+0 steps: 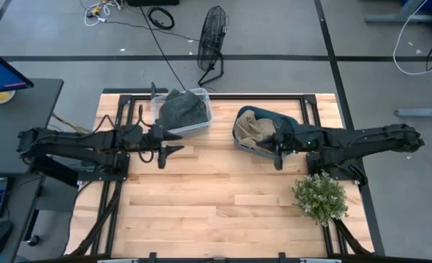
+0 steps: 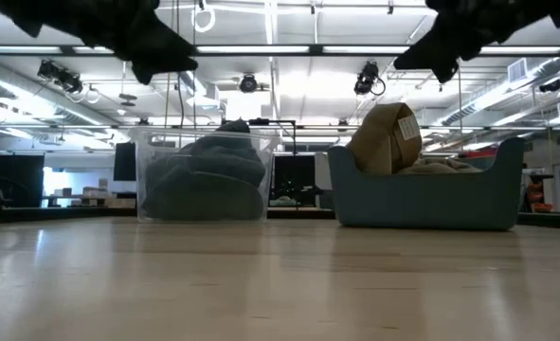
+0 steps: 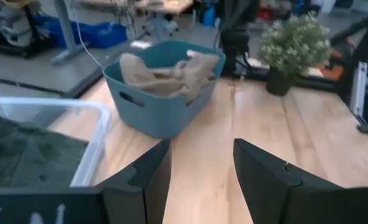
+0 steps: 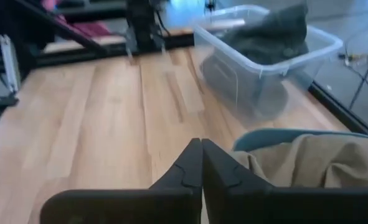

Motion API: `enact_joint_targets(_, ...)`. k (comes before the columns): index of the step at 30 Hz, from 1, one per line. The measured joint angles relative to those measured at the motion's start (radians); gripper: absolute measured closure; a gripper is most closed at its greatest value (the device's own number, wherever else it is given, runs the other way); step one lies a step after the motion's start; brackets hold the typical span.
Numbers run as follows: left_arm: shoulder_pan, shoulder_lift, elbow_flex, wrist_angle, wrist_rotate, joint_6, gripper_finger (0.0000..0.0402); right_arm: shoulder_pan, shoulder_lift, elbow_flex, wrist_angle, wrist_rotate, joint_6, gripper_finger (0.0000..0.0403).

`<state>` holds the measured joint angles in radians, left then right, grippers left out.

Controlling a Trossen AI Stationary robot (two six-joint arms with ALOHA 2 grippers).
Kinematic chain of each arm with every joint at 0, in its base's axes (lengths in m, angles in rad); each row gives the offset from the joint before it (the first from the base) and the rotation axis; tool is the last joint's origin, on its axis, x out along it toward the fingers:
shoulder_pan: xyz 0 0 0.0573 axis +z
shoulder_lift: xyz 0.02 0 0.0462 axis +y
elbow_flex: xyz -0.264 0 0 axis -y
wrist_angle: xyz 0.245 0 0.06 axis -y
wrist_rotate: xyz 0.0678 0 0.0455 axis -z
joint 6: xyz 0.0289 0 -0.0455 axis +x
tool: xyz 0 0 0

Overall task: Pick & Place hat
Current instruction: Return to Home Position

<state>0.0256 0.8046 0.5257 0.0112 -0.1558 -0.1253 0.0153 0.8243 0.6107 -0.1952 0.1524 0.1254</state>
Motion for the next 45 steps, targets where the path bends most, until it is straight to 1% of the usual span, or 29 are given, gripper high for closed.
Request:
enact_joint_targets(4,0.0,-0.038,-0.074,0.095,0.003,0.014,0.0225,0.011,-0.083,-0.108,0.112,-0.004,-0.004,0.0401)
enact_joint_targets(8,0.006,-0.101,-0.14,0.123,-0.001,0.03,0.0225,0.011,-0.19,-0.217,0.217,-0.005,-0.003,0.0401)
enact_joint_targets(11,0.005,-0.139,-0.218,0.202,0.001,0.031,0.0225,0.011,-0.259,-0.293,0.3,-0.026,-0.003,0.0401)
enact_joint_targets(14,0.005,-0.163,-0.308,0.317,0.004,0.027,0.0225,0.012,-0.315,-0.368,0.342,-0.049,-0.001,0.0401)
enact_joint_targets(18,0.005,-0.188,-0.415,0.475,0.004,0.025,0.0225,0.011,-0.379,-0.45,0.385,-0.048,0.01,0.0401)
enact_joint_targets(22,0.005,-0.219,-0.481,0.514,0.005,0.024,0.0225,0.011,-0.447,-0.517,0.419,-0.048,-0.003,0.0401)
enact_joint_targets(26,0.005,-0.249,-0.514,0.521,0.004,0.024,0.0225,0.011,-0.51,-0.594,0.486,-0.048,-0.006,0.0401)
enact_joint_targets(28,0.005,-0.259,-0.517,0.51,0.004,0.031,0.0225,0.011,-0.531,-0.597,0.455,-0.04,-0.004,0.0401)
enact_joint_targets(31,0.005,-0.258,-0.517,0.51,0.004,0.064,0.0225,0.011,-0.547,-0.596,0.457,-0.037,-0.012,0.0401)
enact_joint_targets(37,0.006,-0.261,-0.517,0.494,-0.002,0.116,0.0225,0.011,-0.559,-0.596,0.453,-0.04,-0.078,0.0401)
enact_joint_targets(41,0.006,-0.279,-0.517,0.484,-0.006,0.122,0.0225,0.011,-0.559,-0.596,0.451,-0.066,-0.08,0.0401)
enact_joint_targets(45,0.006,-0.319,-0.517,0.466,-0.011,0.148,0.0225,0.011,-0.561,-0.595,0.442,-0.064,-0.081,0.0401)
